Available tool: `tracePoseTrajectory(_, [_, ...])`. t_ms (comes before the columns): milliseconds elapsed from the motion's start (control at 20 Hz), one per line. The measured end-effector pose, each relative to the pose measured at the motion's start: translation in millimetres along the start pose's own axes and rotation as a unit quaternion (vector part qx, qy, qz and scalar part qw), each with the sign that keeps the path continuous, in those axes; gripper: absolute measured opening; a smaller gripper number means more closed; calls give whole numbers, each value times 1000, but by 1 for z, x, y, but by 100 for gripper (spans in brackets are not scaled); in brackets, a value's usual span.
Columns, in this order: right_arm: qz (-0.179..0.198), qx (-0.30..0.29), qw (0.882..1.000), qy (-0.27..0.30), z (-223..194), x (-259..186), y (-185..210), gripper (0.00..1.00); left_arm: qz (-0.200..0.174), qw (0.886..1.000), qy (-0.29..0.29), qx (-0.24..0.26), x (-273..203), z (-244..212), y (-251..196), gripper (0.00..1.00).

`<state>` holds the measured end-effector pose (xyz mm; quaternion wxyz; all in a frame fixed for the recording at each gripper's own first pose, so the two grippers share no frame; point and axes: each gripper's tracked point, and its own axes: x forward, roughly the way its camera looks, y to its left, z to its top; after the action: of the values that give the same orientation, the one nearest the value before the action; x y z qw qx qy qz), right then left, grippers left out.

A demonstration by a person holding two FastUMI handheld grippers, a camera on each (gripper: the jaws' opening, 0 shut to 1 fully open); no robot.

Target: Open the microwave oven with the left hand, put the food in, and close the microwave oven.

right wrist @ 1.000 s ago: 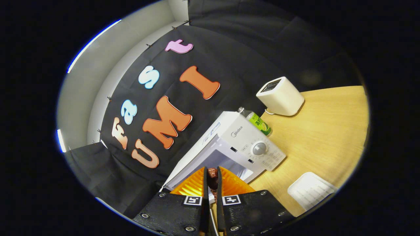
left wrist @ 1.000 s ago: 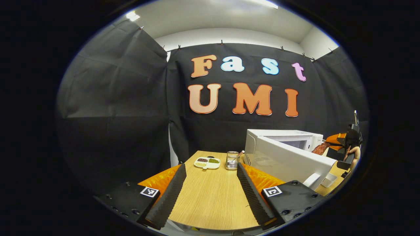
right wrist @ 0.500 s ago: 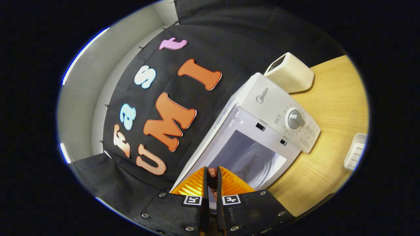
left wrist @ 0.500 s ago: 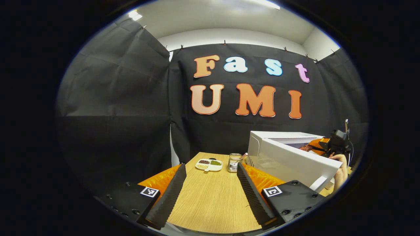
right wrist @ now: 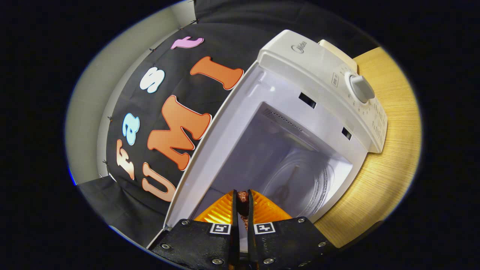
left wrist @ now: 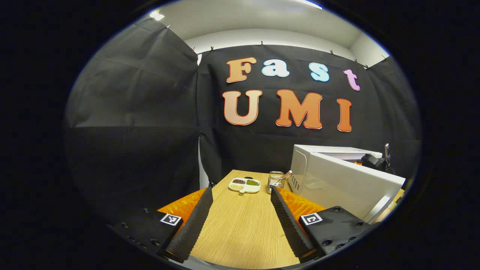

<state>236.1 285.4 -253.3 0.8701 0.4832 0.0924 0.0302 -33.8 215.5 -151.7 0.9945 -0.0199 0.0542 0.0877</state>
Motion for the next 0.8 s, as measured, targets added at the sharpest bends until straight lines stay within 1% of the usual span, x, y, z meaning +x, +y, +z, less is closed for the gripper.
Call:
tracePoseTrajectory(100, [-13,-40,999,-8,-5,9,-12,8,-2,1000,3,0,2,-2,-1,98])
tracePoseTrajectory(150, [-9,-51,999,-14,0,12,-11,8,-2,1000,4,3,4,-3,-2,98])
tracePoseTrajectory(200, [-16,-65,998,-17,-2,13,-13,10,-2,1000,5,6,6,-3,-2,97])
tracePoseTrajectory(250, [-22,-84,996,-19,0,16,-17,16,-3,1000,5,8,9,-4,-3,97])
tracePoseTrajectory(300, [-34,-114,993,-13,-3,18,-22,18,-2,1000,7,8,10,-6,-4,97])
tracePoseTrajectory(350, [-47,-145,988,3,-6,19,-29,25,-4,1000,7,6,12,-8,-5,97])
tracePoseTrajectory(400, [-47,-166,985,15,-13,22,-32,33,-6,1000,7,4,12,-8,-7,97])
tracePoseTrajectory(450, [-46,-182,982,23,-15,19,-34,48,-7,1000,9,1,12,-10,-8,99])
tracePoseTrajectory(500, [-50,-200,978,21,-10,18,-36,54,-7,1000,9,-1,12,-11,-8,98])
tracePoseTrajectory(550, [-53,-220,974,13,-2,16,-37,69,-6,1000,8,-3,12,-10,-7,98])
tracePoseTrajectory(650, [-47,-262,964,-5,9,10,-30,86,-6,1000,6,-4,8,-8,-6,97])
tracePoseTrajectory(750, [-41,-298,954,-10,17,1,-23,94,-3,1000,1,-4,4,-4,-4,98])
tracePoseTrajectory(800, [-38,-315,948,-12,22,-4,-18,94,-3,1000,-2,-5,3,-1,-5,97])
